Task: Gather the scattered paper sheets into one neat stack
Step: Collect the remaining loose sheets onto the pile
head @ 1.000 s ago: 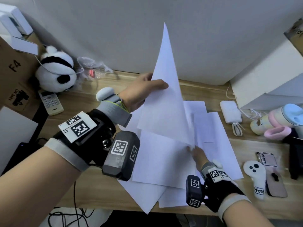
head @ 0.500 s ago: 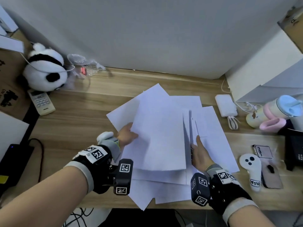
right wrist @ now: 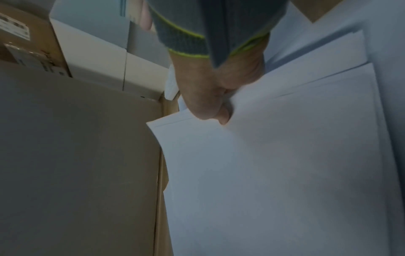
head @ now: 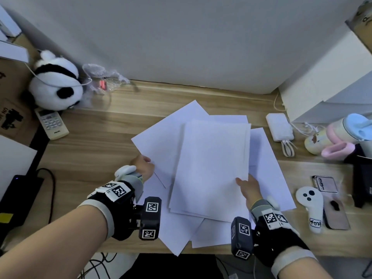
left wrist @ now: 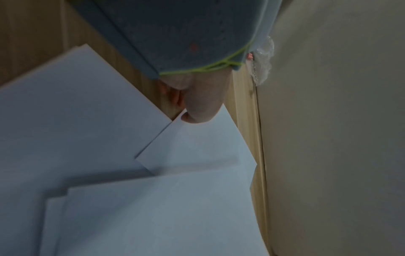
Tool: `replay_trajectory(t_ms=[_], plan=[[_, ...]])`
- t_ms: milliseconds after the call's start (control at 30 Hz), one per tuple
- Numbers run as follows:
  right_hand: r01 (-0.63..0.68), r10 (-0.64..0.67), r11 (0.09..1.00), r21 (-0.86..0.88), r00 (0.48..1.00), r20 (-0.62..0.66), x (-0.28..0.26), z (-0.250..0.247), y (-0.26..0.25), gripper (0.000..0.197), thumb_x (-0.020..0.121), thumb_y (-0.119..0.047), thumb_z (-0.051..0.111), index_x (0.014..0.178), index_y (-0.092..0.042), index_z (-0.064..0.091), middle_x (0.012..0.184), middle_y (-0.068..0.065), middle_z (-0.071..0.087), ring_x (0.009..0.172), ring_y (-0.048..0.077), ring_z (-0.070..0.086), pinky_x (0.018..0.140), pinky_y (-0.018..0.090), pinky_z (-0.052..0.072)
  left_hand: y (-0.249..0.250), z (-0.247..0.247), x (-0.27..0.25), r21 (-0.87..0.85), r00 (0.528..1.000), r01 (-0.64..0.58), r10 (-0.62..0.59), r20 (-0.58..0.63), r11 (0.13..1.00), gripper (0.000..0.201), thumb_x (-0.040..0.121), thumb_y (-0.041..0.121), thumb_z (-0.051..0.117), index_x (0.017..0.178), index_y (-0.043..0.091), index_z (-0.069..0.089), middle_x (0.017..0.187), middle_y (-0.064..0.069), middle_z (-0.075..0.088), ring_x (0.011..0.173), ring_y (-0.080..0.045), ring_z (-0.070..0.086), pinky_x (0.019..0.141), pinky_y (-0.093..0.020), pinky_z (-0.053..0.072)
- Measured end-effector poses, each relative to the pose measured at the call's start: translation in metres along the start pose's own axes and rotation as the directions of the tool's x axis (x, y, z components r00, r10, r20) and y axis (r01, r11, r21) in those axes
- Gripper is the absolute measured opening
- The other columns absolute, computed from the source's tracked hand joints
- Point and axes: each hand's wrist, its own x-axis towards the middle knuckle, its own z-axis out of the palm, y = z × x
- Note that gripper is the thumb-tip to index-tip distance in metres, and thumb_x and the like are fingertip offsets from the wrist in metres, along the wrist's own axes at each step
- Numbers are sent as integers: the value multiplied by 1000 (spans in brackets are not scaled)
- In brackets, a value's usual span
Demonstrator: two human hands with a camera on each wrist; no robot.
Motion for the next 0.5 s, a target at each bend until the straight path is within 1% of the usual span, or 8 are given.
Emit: replay_trajectory(t_ms=[67, 167, 233, 300, 367, 400, 433, 500], plan=[[-11, 11, 1000, -25, 999, -37, 4, -5, 4, 39, 92, 1, 45, 130, 0, 51, 131, 19, 57, 102, 29, 53, 86, 31, 39, -1, -4, 0, 74, 999, 35, -38, 34, 997, 11, 80, 9, 56, 74, 15, 49, 87, -9, 56, 82, -26, 53, 77, -30, 42], [-40, 37, 997, -67, 998, -42, 6, -7, 11, 38, 91, 1, 44, 129, 0, 51, 129, 20, 57, 94, 25, 48, 83, 32, 39, 1, -3, 4, 98, 994, 84, -91, 65, 992, 24, 80, 10, 55, 61, 14, 41, 75, -9, 51, 79, -24, 46, 73, -28, 38], [-50, 47, 996, -74, 998, -37, 7, -5, 14, 38, 91, 1, 44, 128, 1, 51, 129, 20, 57, 93, 24, 48, 82, 31, 38, 4, -2, 8, 45, 989, 137, -139, 48, 990, 22, 78, 14, 57, 61, 12, 43, 72, -10, 52, 79, -25, 48, 77, -33, 46], [-61, 59, 996, -71, 998, -34, 7, -2, 16, 38, 91, 1, 43, 128, 0, 52, 128, 19, 58, 93, 24, 48, 81, 30, 38, 8, -1, 10, -106, 983, 178, -172, 60, 978, 16, 76, 15, 58, 65, 10, 47, 73, -12, 55, 69, -25, 51, 77, -35, 51], [-66, 63, 994, -82, 997, -34, 8, -1, 17, 38, 90, 2, 43, 127, 1, 53, 124, 19, 60, 92, 24, 48, 79, 29, 38, 9, -3, 14, -216, 977, 210, -197, 79, 954, 27, 82, 11, 57, 58, 9, 44, 49, -11, 52, 54, -21, 45, 63, -28, 45], [-65, 62, 994, -87, 998, -32, 8, 0, 17, 38, 90, 2, 43, 126, 1, 53, 119, 18, 60, 91, 24, 48, 78, 29, 37, 10, -4, 14, -245, 971, 233, -215, 101, 941, 33, 84, 10, 57, 55, 8, 44, 36, -9, 50, 51, -21, 43, 61, -27, 41], [-67, 65, 993, -93, 997, -30, 8, 0, 17, 38, 90, 2, 43, 127, 1, 53, 115, 17, 60, 91, 25, 48, 78, 29, 36, 12, -3, 16, -276, 967, 248, -218, 132, 929, 35, 86, 13, 59, 54, 8, 46, 31, -8, 50, 50, -21, 44, 63, -28, 40], [-72, 70, 992, -100, 997, -22, 8, -1, 16, 38, 90, 1, 43, 127, 0, 53, 114, 15, 59, 91, 25, 47, 77, 29, 36, 15, -1, 13, -275, 952, 275, -222, 211, 921, 35, 88, 20, 60, 57, 7, 48, 44, -9, 52, 46, -21, 46, 58, -26, 37]])
